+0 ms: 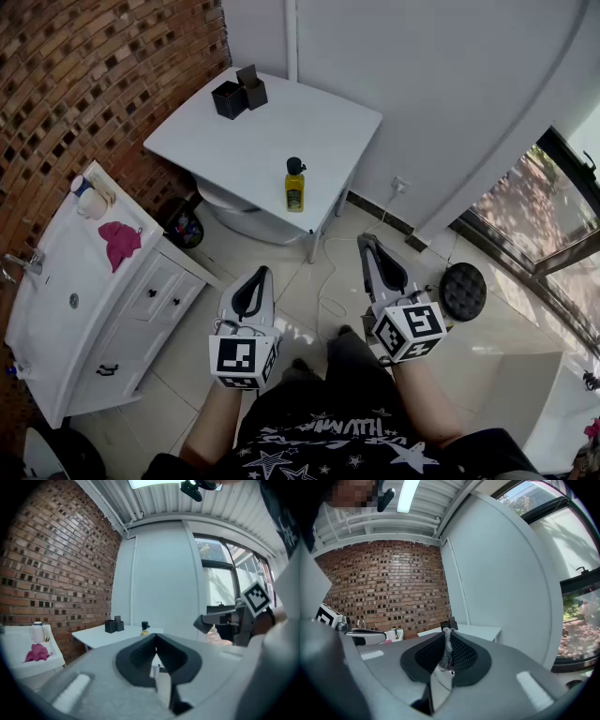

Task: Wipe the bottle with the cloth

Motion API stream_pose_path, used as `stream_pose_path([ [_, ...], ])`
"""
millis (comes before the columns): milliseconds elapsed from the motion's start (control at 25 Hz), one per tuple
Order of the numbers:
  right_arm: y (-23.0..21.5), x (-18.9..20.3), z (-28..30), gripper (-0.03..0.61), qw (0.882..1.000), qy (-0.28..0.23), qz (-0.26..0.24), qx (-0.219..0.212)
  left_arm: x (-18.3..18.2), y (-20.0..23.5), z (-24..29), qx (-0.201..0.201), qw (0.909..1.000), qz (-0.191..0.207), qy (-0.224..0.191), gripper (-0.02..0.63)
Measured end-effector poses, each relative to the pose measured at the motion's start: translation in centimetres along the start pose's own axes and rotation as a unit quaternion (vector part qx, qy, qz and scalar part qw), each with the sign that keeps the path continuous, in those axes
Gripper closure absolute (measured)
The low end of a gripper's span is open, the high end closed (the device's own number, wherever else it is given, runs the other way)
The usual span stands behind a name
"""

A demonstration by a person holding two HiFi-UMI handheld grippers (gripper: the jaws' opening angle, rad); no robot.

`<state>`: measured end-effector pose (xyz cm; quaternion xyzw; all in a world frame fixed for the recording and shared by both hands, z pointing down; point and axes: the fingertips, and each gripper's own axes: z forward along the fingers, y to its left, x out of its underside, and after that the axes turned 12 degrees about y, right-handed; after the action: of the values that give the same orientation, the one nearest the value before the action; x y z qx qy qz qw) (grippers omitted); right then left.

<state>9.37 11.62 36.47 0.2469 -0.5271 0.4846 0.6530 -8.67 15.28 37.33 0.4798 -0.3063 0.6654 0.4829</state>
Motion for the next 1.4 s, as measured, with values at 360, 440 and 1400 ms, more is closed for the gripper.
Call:
stream_pose_path([
  [360,-3.1,-0.7,6.6,0.541,1.0,0.002,0.011,-0.019,-1.0,3.1,5.8,-0.027,0.9996,-0.008,0.005,0.609],
  [440,-3.9,-1.5,8.8,0.541,0.999,0.003,0.014,-0.033,-1.4,3.7,7.5,-0.038,0.9992,-0.009,0.004,0.609],
  [1400,4.0,-7.6,21.0,0.541,0.938,0.027,-0.161,-0.307,-2.4,9.5,16.8,-0.132,0.9906,0.0,0.037,0.609],
])
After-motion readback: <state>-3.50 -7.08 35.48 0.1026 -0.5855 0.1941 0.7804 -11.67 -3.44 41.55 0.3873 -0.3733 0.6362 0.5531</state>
